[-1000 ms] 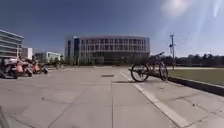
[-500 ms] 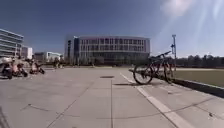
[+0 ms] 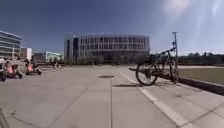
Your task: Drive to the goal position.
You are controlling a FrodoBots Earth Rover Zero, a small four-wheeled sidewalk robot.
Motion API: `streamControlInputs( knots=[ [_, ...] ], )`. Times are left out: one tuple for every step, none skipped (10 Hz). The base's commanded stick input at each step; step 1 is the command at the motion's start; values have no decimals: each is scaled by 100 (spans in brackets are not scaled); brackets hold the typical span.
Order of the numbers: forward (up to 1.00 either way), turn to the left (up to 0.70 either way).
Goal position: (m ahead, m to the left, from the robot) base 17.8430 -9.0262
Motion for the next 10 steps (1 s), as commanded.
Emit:
streamControlInputs(
  knots=[
    [70, 0],
    [70, 0],
    [70, 0],
    [70, 0],
    [70, 0],
    [70, 0],
    [70, 0],
    [70, 0],
    [70, 0],
    [70, 0]
  ],
)
